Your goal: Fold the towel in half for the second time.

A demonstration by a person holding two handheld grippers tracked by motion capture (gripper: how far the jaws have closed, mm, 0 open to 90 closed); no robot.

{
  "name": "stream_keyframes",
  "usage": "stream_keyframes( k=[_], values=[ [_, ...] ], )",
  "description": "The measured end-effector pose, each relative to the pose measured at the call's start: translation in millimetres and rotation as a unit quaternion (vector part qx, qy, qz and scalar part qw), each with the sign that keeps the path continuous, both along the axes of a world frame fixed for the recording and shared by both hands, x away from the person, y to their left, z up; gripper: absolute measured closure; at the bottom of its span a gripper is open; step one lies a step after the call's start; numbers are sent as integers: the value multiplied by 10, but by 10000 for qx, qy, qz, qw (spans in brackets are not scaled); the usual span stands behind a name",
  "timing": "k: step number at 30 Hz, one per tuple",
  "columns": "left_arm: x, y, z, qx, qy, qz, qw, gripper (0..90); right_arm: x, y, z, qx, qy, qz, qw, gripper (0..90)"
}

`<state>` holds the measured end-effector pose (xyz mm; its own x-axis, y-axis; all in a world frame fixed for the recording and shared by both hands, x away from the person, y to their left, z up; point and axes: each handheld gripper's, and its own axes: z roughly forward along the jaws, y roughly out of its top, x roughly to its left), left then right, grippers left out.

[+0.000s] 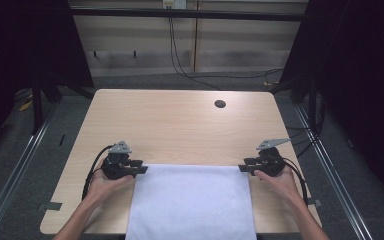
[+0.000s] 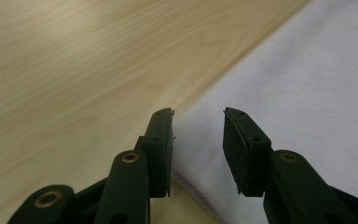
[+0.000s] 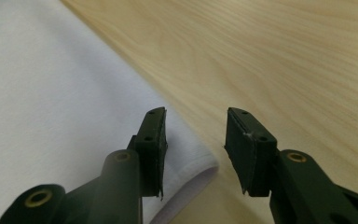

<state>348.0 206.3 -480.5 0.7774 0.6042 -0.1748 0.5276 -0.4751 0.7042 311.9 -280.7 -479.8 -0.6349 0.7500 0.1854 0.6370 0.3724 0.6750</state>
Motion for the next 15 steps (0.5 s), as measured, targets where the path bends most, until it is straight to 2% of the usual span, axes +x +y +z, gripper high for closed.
stream_keyframes(
  k=[1, 2, 4, 5, 7, 9, 12, 15],
  values=[
    [39, 21, -19, -133, 104, -41, 9998, 628, 21, -11, -44, 57, 13, -33, 10000, 591],
    [62, 24, -39, -71, 137, -57, 9999, 623, 29, -17, -69, 19, 4, -69, 10000, 592],
    [88, 39, -90, -126, 220, -87, 9996, 606, 44, -45, -79, 107, 49, -22, 9999, 595],
    [97, 46, -117, -162, 241, -40, 9996, 601, 47, -61, -79, 162, 42, -16, 9999, 596],
    [124, 56, -152, -103, 245, 17, 9996, 582, 52, -73, -104, 209, 90, 7, 9997, 600],
    [145, 78, -189, -179, 380, 242, 9988, 533, 45, -56, -137, 129, 135, 39, 9998, 605],
    [151, 79, -200, -233, 352, 240, 9988, 529, 25, -31, -167, 48, 204, 86, 9997, 617],
    [152, 68, -210, -262, 304, 135, 9991, 526, 23, -22, -183, -4, 161, 108, 9998, 632]
  ],
)
